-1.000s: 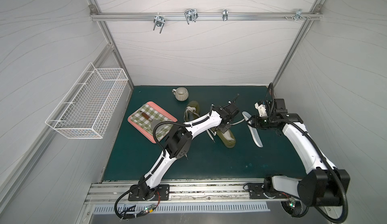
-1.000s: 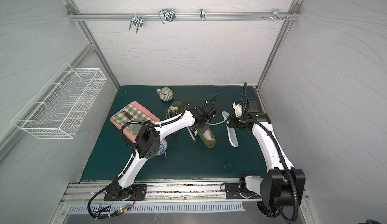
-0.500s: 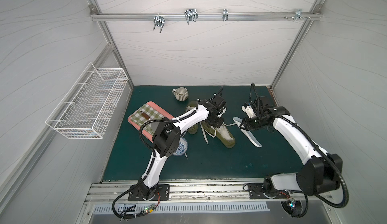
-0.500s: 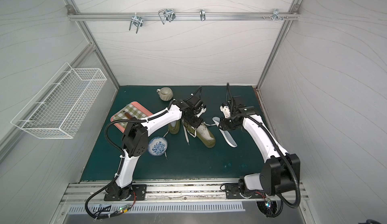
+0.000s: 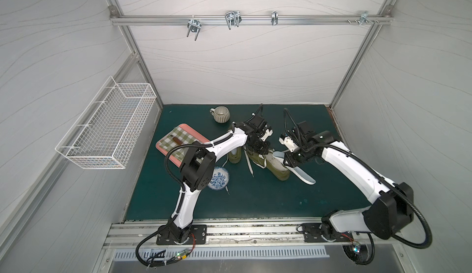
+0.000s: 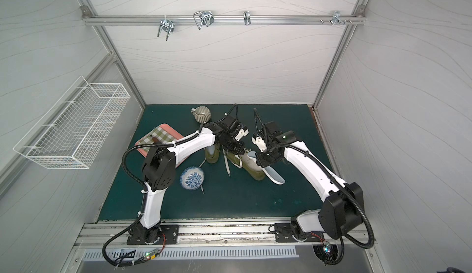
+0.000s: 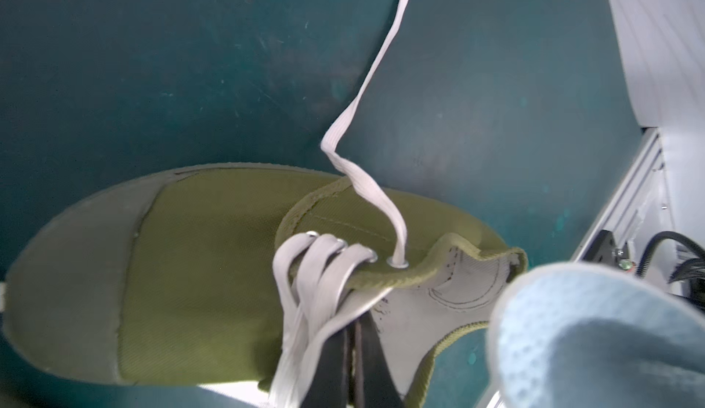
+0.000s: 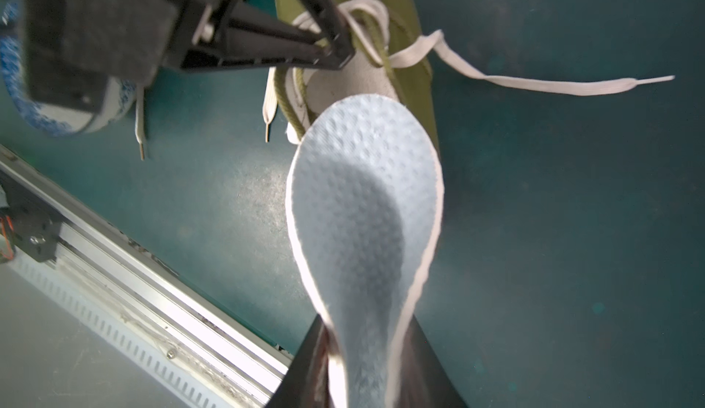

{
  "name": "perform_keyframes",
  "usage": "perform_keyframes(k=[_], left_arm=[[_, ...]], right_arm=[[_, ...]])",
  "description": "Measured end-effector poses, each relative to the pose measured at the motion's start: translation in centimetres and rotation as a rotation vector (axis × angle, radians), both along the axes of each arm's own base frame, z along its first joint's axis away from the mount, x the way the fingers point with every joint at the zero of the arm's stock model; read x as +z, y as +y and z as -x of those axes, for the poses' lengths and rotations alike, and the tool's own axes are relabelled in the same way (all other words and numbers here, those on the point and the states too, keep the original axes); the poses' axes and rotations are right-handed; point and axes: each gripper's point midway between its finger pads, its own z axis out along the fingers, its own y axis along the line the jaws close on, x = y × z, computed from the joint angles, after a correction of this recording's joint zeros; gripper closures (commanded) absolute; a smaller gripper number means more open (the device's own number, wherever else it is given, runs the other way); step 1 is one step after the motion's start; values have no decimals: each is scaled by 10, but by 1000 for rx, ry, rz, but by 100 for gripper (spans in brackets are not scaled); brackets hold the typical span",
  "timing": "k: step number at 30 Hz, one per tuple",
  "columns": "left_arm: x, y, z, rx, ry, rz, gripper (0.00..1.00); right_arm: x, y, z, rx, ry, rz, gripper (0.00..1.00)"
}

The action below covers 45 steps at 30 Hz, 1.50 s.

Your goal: Insert the insole into the shoe

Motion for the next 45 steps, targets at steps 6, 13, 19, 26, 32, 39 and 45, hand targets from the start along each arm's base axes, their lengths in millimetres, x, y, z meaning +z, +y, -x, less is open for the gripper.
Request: perform_keyframes(k=[6, 13, 19, 26, 32, 39, 45], left_arm=[[3, -5, 2, -14, 24, 52, 100], [13, -12, 6, -46, 65, 133, 100], [12, -14, 12, -88, 126, 165, 100], [2, -14, 9, -99, 172, 174, 100], [-1, -15, 9, -105, 188, 191, 100], [6, -25, 15, -139, 217, 272, 100], [10, -29, 13, -151, 269, 362, 100]], right_arm=[[-22, 5, 1, 60, 35, 72, 71], [-30, 5, -4, 77, 16, 119, 71], [-44, 3, -10, 99, -3, 202, 72], [-53, 9, -6, 132, -37, 242, 74], [-65, 9, -8, 116, -72, 235, 75], [-65, 12, -11, 102, -154, 185, 76], [-62, 15, -16, 97, -205, 152, 76]])
